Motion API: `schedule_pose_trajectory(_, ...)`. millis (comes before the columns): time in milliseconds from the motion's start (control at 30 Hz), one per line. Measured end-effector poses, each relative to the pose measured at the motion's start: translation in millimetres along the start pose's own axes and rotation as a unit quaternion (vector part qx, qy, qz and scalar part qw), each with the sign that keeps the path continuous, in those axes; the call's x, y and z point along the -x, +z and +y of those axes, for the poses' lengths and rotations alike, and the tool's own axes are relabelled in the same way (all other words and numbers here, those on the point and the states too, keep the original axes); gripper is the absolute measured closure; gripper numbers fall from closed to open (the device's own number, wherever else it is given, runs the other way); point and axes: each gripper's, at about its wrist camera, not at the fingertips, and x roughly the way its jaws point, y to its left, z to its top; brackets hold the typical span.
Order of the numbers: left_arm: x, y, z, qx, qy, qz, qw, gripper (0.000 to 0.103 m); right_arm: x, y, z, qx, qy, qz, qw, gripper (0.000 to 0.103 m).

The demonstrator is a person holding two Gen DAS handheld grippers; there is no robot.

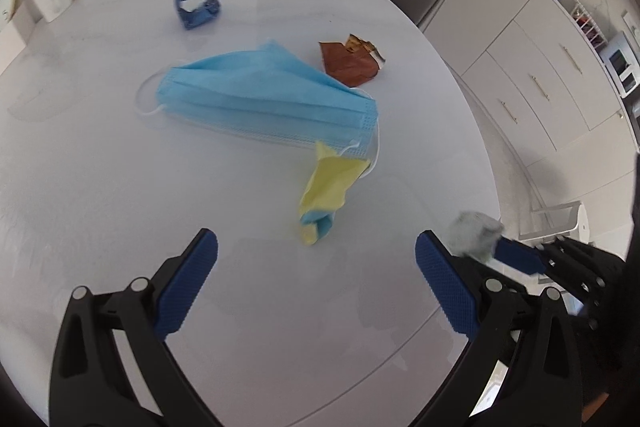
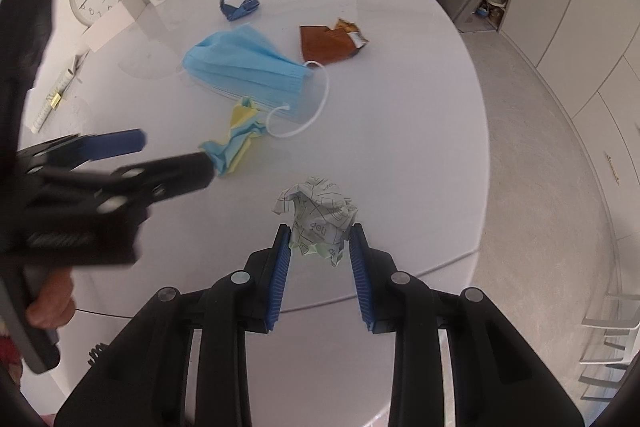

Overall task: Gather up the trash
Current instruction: 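Grasp the silver crumpled wrapper with the right tool while the left tool grasps the yellow paper, then carry both items to the bin and open both tools over it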

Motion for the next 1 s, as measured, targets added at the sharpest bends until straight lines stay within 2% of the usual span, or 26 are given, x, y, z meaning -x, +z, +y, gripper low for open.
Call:
schedule_pose_trajectory(67,-10.8,6.0,-3.3,-0.001,0.004,0.006,1.0000,0.015,1.8,-2.2,-4.7,-0.007,0.002,0.000,1.000,0.072)
schedule_pose_trajectory(133,-22.5,10.8,-5.6,0.002,0.002,0.020,0.9998,0.026,3.3,-4.4,-9.5,-0.013,0.002,-0.001,1.000,0.072)
schedule_pose_trajectory(267,-39.0,14.7,-10.4,0.001,0.008,0.038,0.9993,0.033,2.4,-6.9,-15.2,-0.023,0.007,0.000,1.000,0.072)
schedule_pose_trajectory(367,-43.1,15.1,-18.0,-0.021,0.029,0.034,0.9988,0.054,2.8,-7.3,-16.8,-0.028,0.011,-0.003,1.000,0.072)
schedule_pose_trajectory(433,-44.1,15.8,-19.1,-0.025,0.030,0.036,0.9986,0.079,4.4,-6.9,-16.8,-0.030,0.013,-0.006,0.999,0.072)
schedule_pose_trajectory(633,-25.7,9.8,-22.4,-0.025,0.031,0.026,0.9989,0.079,14.3,-9.6,-13.5,-0.030,0.017,-0.017,0.999,0.072)
schedule_pose_trajectory(833,14.1,-11.4,-32.5,-0.025,0.023,0.020,0.9992,0.079,34.8,-24.1,-9.5,-0.029,0.020,-0.026,0.999,0.072)
schedule_pose_trajectory(1000,52.9,-39.8,-48.2,-0.035,0.029,0.006,0.9989,0.079,58.7,-48.8,-7.5,-0.032,0.017,-0.035,0.999,0.072)
